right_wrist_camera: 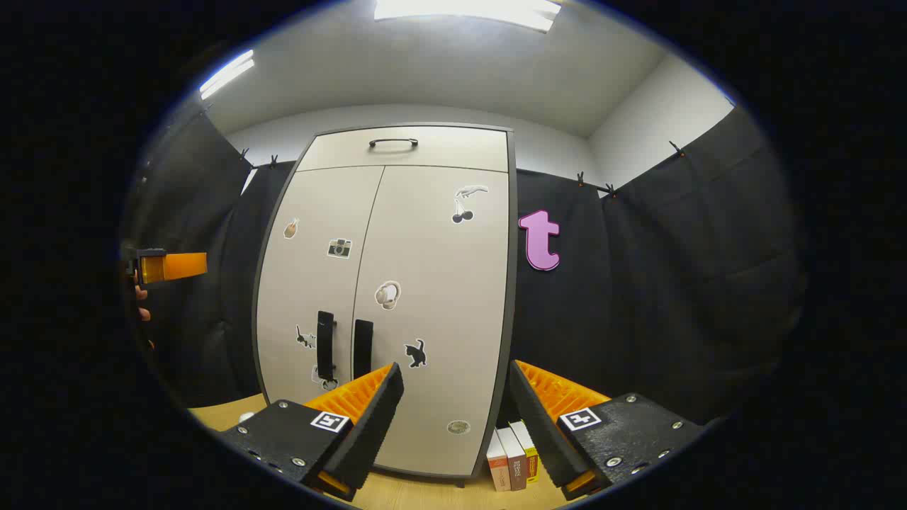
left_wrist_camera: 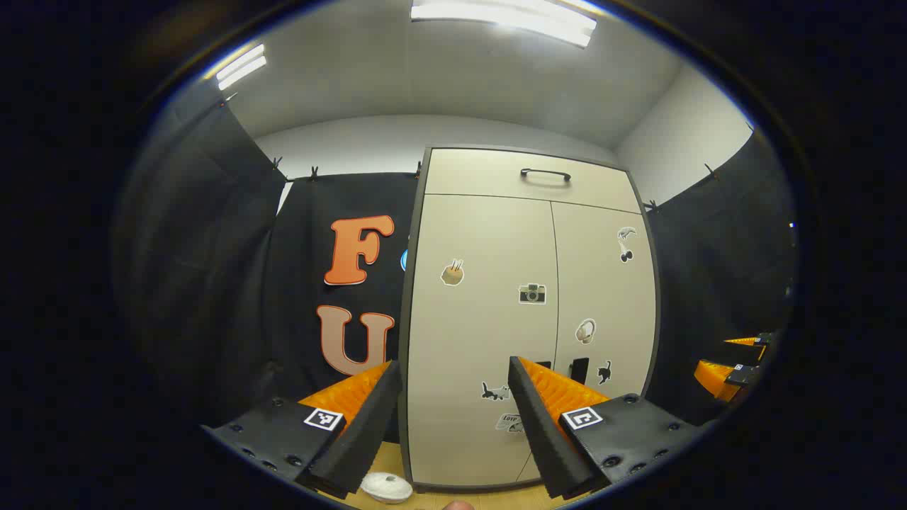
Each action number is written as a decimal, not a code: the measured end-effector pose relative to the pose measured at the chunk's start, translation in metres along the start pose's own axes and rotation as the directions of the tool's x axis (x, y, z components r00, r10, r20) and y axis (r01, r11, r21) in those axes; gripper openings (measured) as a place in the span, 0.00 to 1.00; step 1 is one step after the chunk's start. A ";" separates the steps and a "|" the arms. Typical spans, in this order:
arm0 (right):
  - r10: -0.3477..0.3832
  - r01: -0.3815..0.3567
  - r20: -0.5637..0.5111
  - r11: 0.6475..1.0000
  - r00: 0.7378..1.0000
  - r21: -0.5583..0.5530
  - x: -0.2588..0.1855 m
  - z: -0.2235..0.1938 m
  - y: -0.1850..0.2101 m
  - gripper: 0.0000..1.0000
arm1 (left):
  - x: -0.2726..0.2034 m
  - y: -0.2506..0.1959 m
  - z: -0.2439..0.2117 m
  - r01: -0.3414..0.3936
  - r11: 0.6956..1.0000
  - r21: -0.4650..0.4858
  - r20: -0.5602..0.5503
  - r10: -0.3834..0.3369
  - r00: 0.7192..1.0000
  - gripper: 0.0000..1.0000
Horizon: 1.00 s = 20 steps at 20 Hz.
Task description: Open the right door of the double-door shoe cabinet with the right hand, and open the left door with the left hand.
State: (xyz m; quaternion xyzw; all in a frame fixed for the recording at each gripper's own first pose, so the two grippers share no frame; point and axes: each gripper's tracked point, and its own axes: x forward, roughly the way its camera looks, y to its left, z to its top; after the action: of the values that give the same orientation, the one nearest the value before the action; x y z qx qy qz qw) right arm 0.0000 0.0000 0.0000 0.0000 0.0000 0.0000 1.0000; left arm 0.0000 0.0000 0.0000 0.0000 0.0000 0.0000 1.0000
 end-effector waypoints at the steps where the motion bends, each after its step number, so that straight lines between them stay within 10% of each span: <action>1: 0.002 -0.002 -0.001 1.000 1.000 0.002 0.000 0.000 0.002 0.93 | 0.001 0.001 -0.001 -0.001 1.000 0.001 -0.003 0.001 1.000 0.96; 20: 0.040 -0.040 0.006 0.999 0.999 -0.012 0.013 0.003 0.019 0.94 | -0.003 0.008 0.002 0.000 1.000 0.030 0.003 0.000 1.000 0.97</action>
State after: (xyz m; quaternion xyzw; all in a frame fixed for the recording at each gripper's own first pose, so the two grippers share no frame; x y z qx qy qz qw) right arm 0.0127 0.0189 0.0030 -0.0062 -0.0033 0.0201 0.9998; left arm -0.0029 0.0084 0.0016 0.0152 -0.0016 -0.0002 0.9999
